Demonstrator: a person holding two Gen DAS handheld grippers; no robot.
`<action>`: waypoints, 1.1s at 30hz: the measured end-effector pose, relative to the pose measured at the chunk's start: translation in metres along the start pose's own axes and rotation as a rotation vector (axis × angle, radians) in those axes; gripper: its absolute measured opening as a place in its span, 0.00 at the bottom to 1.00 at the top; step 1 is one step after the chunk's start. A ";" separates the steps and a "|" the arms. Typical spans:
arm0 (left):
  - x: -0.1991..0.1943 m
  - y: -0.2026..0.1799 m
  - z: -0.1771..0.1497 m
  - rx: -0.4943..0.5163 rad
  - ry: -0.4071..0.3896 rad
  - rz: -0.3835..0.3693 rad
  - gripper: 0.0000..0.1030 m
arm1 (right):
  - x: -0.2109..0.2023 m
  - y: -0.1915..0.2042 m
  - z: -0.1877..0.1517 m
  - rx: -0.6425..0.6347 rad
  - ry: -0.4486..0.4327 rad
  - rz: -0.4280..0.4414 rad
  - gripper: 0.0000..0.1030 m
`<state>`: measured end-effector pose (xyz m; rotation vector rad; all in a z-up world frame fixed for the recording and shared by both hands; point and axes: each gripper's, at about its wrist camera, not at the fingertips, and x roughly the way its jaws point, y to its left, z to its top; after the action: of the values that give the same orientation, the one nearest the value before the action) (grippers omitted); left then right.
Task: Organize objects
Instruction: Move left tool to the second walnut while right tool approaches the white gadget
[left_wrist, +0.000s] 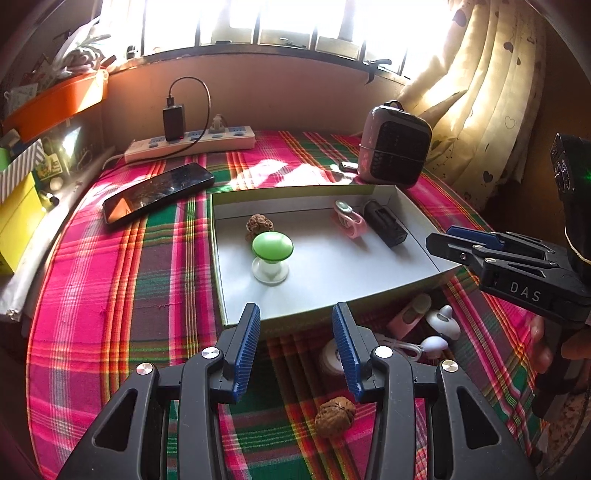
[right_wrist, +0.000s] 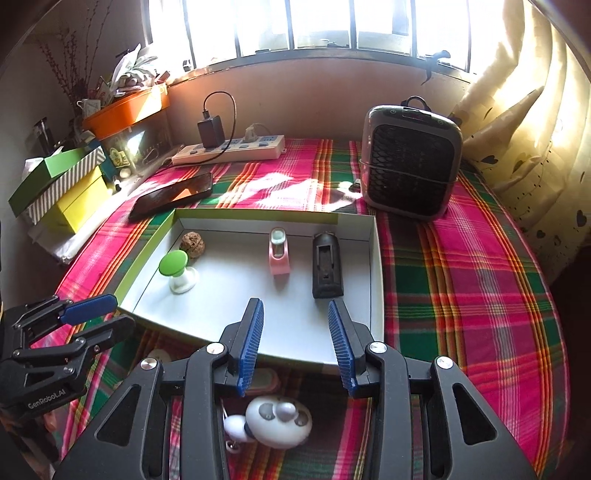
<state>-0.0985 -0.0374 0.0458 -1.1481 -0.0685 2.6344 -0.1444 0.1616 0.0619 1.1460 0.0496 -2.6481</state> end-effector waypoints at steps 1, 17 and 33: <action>-0.002 0.000 -0.002 -0.002 0.000 -0.003 0.38 | -0.002 -0.001 -0.003 0.005 0.000 0.000 0.37; -0.012 -0.005 -0.033 -0.019 0.046 -0.063 0.39 | -0.011 -0.009 -0.040 0.046 0.031 0.024 0.38; 0.000 -0.009 -0.046 -0.010 0.105 -0.065 0.39 | 0.006 -0.003 -0.050 0.051 0.088 0.071 0.45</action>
<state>-0.0631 -0.0315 0.0155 -1.2633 -0.0975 2.5165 -0.1131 0.1697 0.0232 1.2558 -0.0413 -2.5502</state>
